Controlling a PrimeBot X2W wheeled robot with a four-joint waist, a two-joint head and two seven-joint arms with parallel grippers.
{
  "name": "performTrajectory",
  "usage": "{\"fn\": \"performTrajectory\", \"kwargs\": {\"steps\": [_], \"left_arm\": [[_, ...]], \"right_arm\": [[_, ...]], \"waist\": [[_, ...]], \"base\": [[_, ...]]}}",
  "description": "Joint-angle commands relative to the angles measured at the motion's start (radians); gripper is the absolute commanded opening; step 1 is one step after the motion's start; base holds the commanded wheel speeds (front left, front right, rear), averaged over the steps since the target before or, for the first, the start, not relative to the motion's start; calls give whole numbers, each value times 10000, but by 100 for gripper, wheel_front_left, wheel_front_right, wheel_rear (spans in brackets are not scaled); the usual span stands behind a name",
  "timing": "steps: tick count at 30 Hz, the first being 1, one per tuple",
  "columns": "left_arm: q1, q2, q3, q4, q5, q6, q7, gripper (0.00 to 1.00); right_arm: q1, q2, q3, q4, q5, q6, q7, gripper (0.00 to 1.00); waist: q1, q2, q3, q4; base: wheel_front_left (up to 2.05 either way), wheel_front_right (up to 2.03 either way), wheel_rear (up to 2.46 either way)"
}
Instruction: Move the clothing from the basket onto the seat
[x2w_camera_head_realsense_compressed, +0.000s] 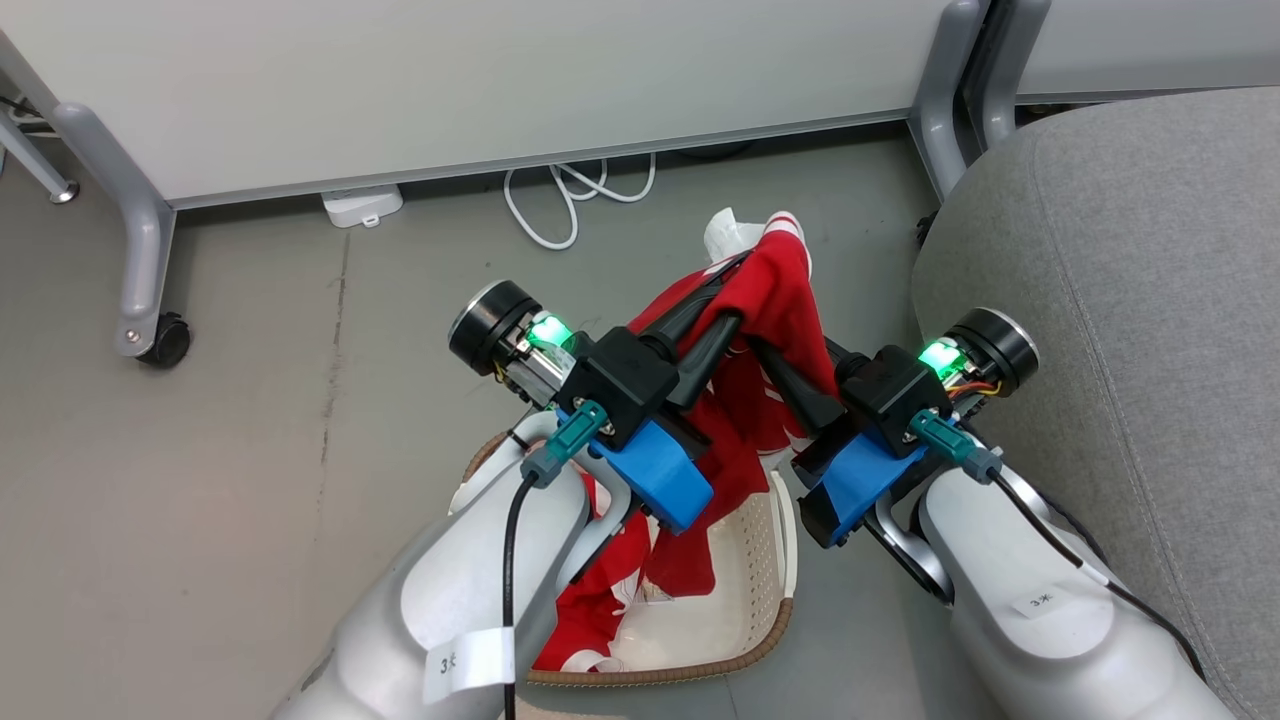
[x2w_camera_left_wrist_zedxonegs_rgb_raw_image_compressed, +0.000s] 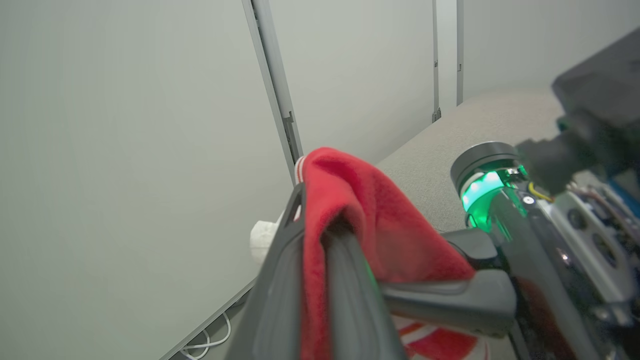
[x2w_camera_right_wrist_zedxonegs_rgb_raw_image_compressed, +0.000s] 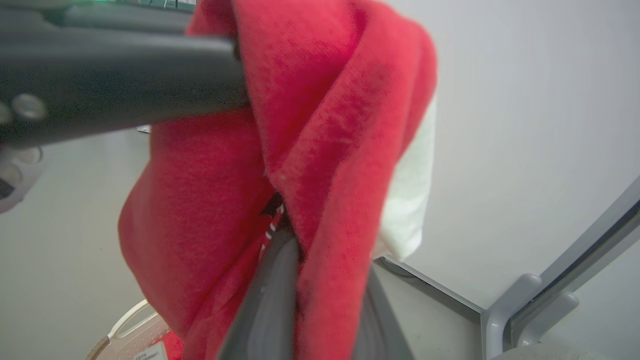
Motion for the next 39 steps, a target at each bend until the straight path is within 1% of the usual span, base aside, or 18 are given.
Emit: {"fn": "performTrajectory", "kwargs": {"steps": [1, 25, 26, 27, 28, 39], "left_arm": [[-121, 58, -1, 41, -78, -25, -45, 0], [-174, 191, 39, 125, -81, -24, -37, 0], [-171, 185, 67, 125, -91, -24, -37, 35], [-171, 185, 67, 125, -91, -24, -37, 35], [-156, 169, 83, 173, -111, -24, -35, 100], [-163, 182, 3, 252, -52, -24, -37, 100]], "right_arm": [[-36, 33, -10, -76, 93, 1, -38, 0], [168, 212, -281, -426, 311, 1, -41, 0], [177, 219, -310, -432, 318, 1, -41, 0], [177, 219, -310, -432, 318, 1, -41, 0], [186, 240, -386, -455, 344, 1, -41, 0], [126, 318, -995, -562, 529, 1, -40, 0]], "waist": [[-1, -1, -3, 1], [-1, -1, 183, -99], [-1, -1, 194, -102], [-1, -1, 194, -102], [-1, -1, 223, -104], [-1, -1, 415, -151]], "base": [[0, 0, 0], [0, 0, 0], [0, 0, 0], [0, 0, 0], [0, 0, 0], [0, 0, 0]]}}
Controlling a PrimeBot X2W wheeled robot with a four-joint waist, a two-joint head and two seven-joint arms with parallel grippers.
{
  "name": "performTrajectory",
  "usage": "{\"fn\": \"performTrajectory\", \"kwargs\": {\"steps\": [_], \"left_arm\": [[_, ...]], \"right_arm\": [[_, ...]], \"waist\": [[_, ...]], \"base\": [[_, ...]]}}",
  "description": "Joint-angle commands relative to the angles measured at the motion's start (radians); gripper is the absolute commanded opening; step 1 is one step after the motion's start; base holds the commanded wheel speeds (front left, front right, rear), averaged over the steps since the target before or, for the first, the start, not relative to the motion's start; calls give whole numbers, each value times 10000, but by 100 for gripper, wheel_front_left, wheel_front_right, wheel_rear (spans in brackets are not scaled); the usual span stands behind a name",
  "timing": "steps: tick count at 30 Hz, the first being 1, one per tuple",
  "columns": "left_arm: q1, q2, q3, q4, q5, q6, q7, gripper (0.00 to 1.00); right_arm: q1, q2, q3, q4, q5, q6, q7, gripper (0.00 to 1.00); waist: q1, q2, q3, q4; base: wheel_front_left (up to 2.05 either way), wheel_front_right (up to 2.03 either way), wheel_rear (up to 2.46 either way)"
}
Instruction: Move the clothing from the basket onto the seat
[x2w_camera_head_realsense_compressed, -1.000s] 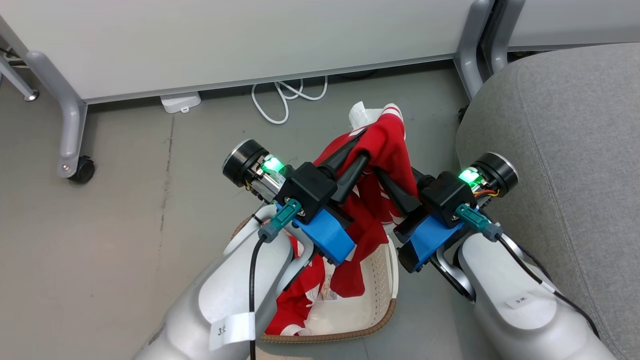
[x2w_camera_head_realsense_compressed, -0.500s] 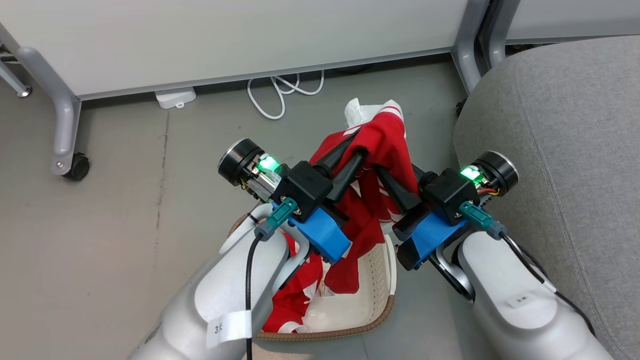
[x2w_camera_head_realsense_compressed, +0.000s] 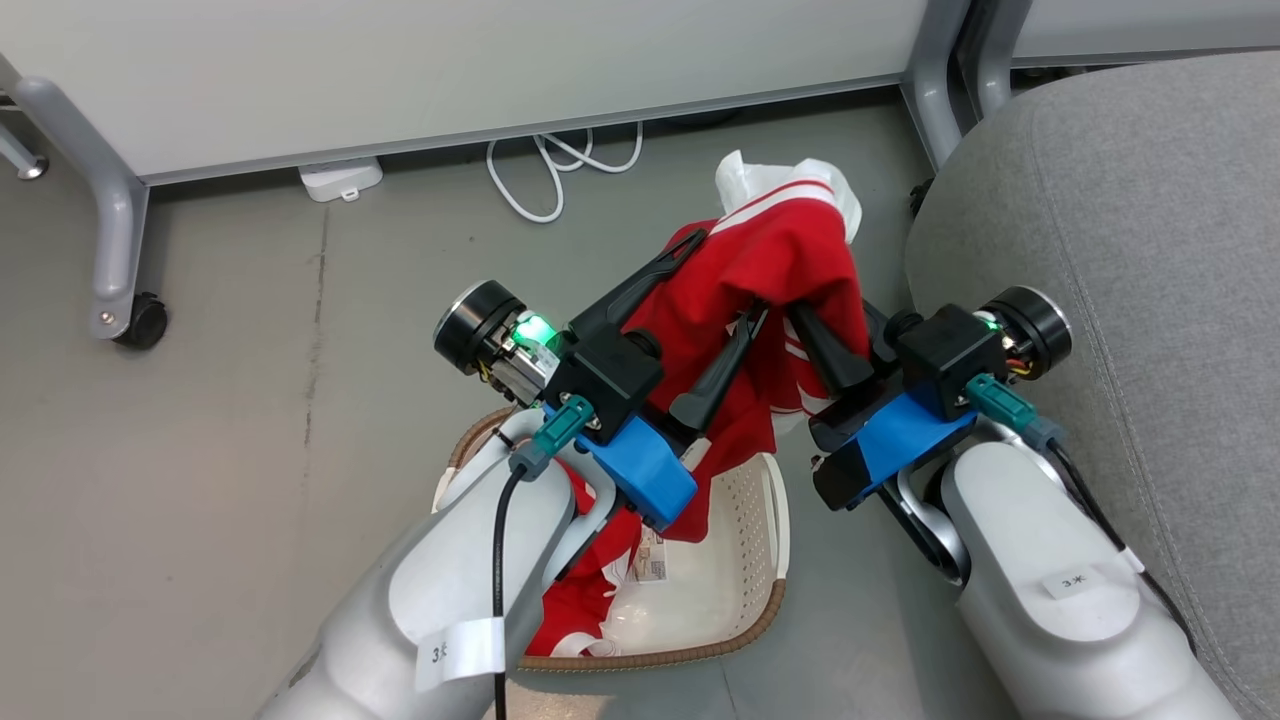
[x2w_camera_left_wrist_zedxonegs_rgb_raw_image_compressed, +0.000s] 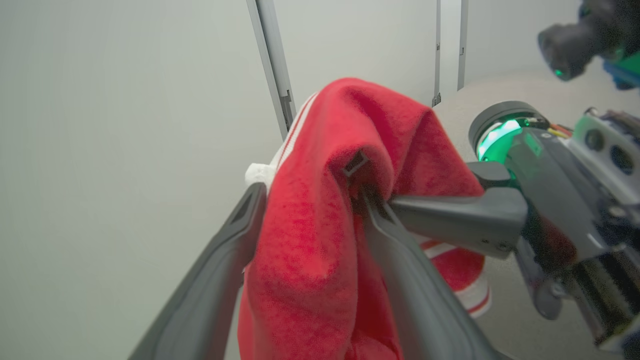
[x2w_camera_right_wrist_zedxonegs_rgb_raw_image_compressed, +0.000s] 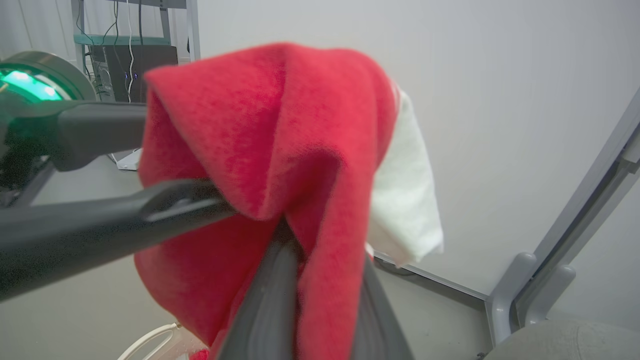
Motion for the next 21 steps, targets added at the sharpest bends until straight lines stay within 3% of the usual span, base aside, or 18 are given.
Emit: {"fn": "performTrajectory", "kwargs": {"steps": [1, 9, 21], "left_arm": [[-46, 33, 1, 25, 31, -22, -27, 100], [188, 192, 130, -46, 106, -22, -27, 100], [449, 536, 92, -263, 172, -22, -27, 100]], "right_arm": [[30, 50, -70, -57, 36, 1, -42, 0], [164, 163, -684, -252, -38, 1, -42, 0], [638, 389, -1988, -747, -41, 1, -42, 0]], "waist": [[0, 0, 24, -26], [0, 0, 209, -405], [0, 0, 419, -1551]], "base": [[0, 0, 0], [0, 0, 0], [0, 0, 0]]}}
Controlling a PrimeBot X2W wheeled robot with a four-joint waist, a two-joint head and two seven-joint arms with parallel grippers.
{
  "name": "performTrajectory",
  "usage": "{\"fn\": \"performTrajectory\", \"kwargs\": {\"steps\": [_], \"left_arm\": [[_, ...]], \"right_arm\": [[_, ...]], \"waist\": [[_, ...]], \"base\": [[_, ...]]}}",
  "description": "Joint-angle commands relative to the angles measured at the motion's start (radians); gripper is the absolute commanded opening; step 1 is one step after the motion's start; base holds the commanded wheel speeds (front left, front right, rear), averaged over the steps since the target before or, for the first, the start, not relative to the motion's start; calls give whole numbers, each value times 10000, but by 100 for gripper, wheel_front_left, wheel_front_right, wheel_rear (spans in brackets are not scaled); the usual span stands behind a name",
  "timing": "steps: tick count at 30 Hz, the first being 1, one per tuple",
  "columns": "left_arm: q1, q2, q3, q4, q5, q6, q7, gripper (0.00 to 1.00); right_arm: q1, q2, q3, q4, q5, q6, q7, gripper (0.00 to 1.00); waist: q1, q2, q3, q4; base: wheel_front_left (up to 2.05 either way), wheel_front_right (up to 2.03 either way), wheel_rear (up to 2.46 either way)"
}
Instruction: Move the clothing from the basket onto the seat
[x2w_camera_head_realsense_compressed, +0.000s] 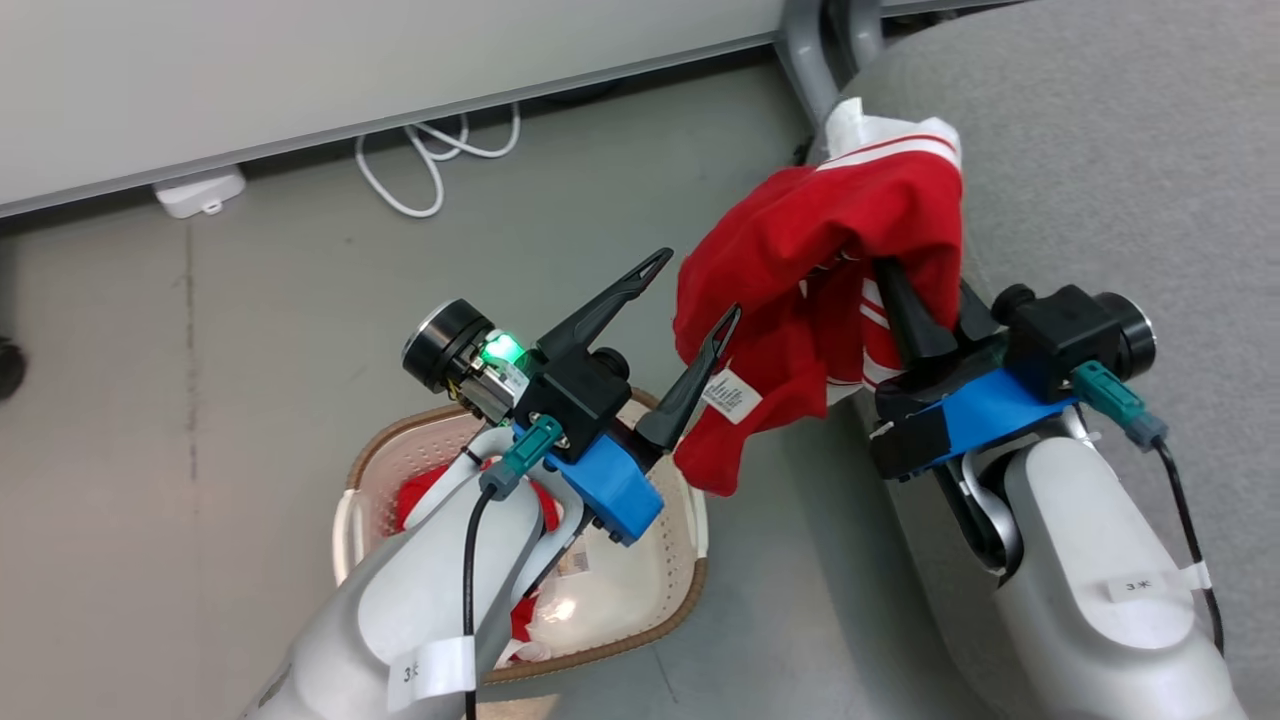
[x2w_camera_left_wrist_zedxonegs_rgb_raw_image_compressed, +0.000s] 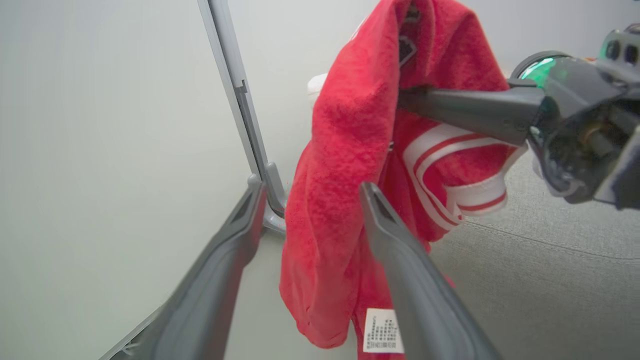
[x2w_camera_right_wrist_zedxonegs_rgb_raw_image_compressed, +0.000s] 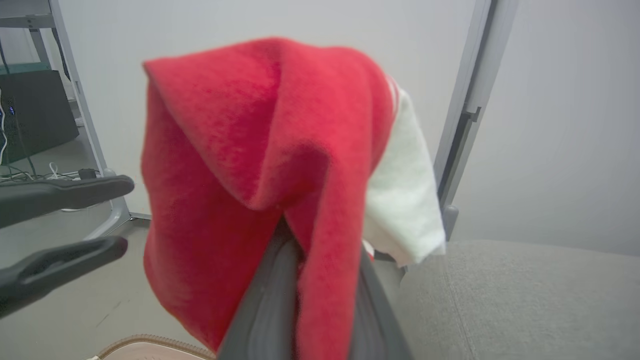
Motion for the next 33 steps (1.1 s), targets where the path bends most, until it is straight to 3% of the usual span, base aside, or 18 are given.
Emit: {"fn": "performTrajectory", "kwargs": {"steps": [1, 21, 33], "left_arm": [[104, 84, 31, -40, 49, -22, -27, 100], [-98, 307, -647, -167, -35, -21, -29, 100], [-358, 213, -1468, -70, -213, -21, -27, 100]], "right_arm": [[118, 62, -123, -86, -1, 3, -42, 0], [1156, 340, -2177, -1168, -60, 3, -43, 0], [1804, 407, -2914, -1510, 30, 3, -42, 0]], "waist": [[0, -1, 72, -260], [0, -1, 582, -2404], [0, -1, 853, -3013]], "base": [[0, 0, 0], [0, 0, 0], [0, 0, 0]]}}
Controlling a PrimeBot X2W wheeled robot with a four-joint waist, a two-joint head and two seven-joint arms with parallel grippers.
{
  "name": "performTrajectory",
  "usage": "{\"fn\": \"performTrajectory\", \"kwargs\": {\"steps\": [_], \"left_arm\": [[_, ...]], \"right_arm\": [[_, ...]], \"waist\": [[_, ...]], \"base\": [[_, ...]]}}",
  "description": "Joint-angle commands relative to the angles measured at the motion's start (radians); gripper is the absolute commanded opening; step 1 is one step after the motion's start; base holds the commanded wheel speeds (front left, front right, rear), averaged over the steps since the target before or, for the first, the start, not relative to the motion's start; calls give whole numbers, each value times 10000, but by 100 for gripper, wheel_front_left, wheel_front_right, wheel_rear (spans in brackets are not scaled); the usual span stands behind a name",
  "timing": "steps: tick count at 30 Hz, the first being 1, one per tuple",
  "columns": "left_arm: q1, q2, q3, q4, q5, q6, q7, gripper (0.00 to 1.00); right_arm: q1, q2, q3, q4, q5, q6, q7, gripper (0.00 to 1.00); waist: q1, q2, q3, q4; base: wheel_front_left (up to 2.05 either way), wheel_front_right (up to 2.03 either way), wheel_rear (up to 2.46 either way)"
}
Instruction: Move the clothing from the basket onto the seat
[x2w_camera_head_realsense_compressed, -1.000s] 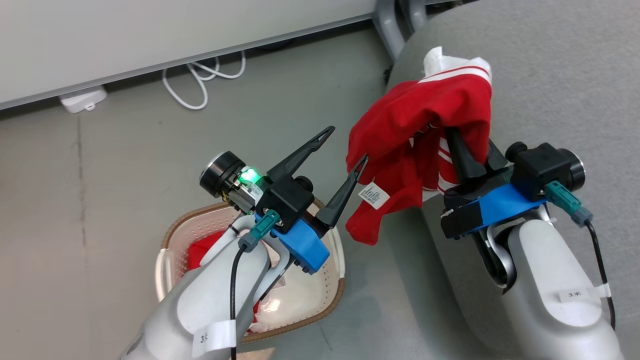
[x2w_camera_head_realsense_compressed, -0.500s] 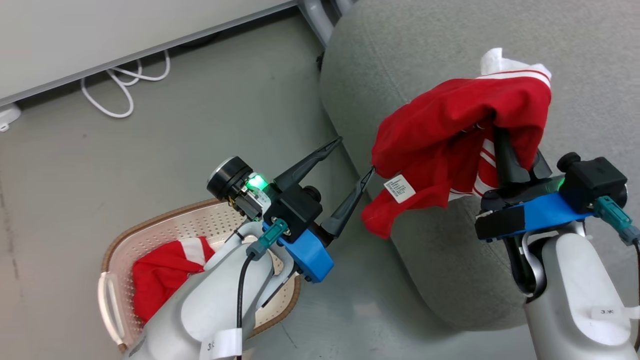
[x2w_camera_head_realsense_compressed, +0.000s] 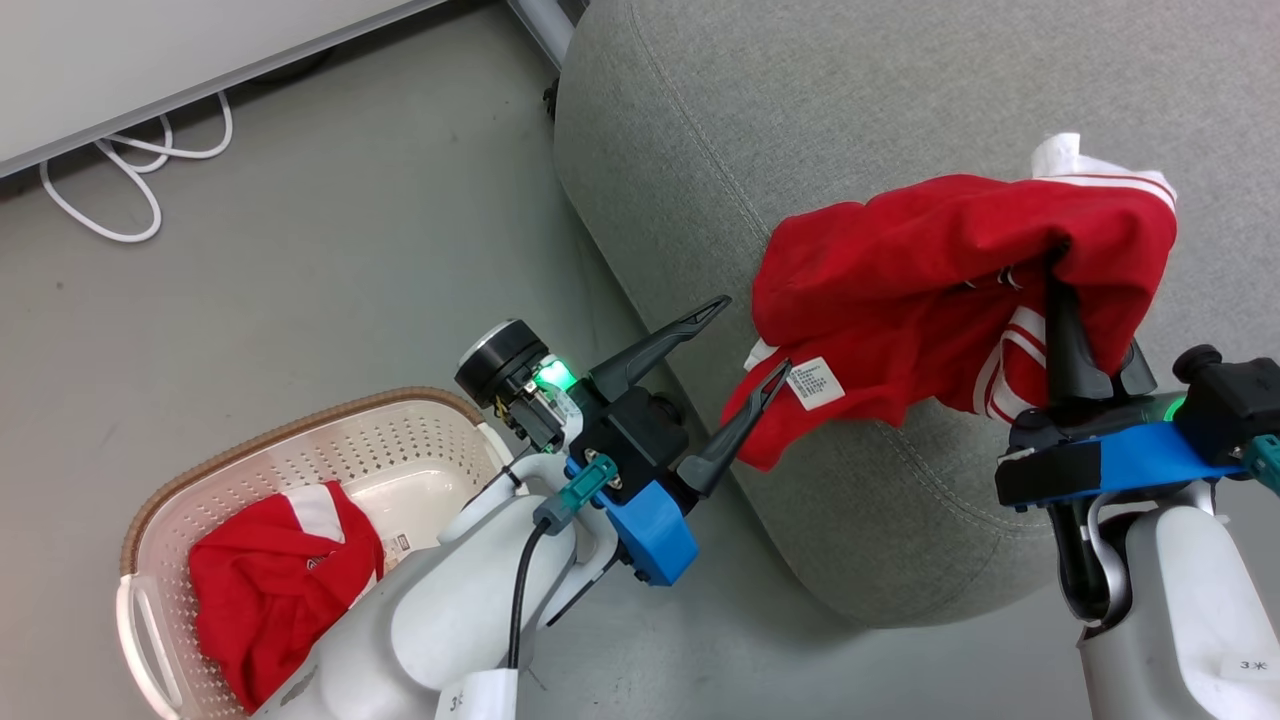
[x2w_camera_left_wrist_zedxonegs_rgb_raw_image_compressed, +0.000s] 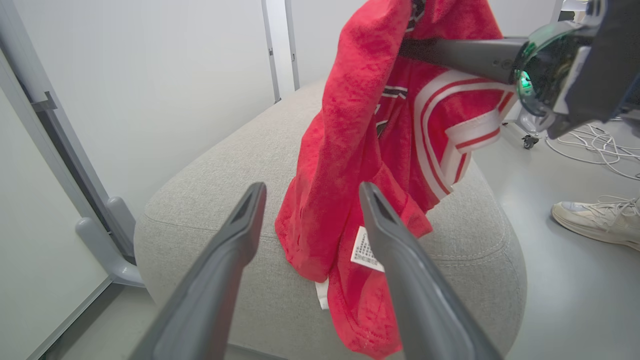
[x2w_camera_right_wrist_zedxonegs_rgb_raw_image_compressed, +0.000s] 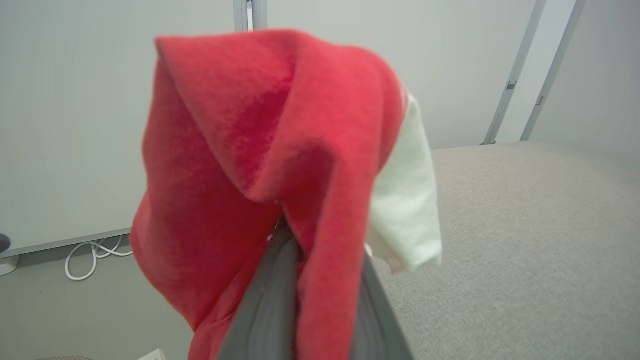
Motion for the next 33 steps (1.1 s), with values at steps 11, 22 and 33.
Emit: {"fn": "performTrajectory", "kwargs": {"steps": [11, 22, 33], "left_arm": [[-323, -31, -234, 77, -194, -19, -27, 100], [-531, 77, -10, -57, 4, -18, -27, 100], [-1232, 388, 124, -130, 313, -18, -27, 100]], "right_arm": [[165, 42, -98, -27, 267, 3, -42, 0], [-1426, -22, -180, -479, -84, 3, -42, 0], [-4745, -1321, -1421, -1200, -197, 3, -40, 0]], "waist": [[0, 0, 46, -9], [0, 0, 509, 92], [0, 0, 2091, 275]], "base": [[0, 0, 0], [0, 0, 0], [0, 0, 0]]}}
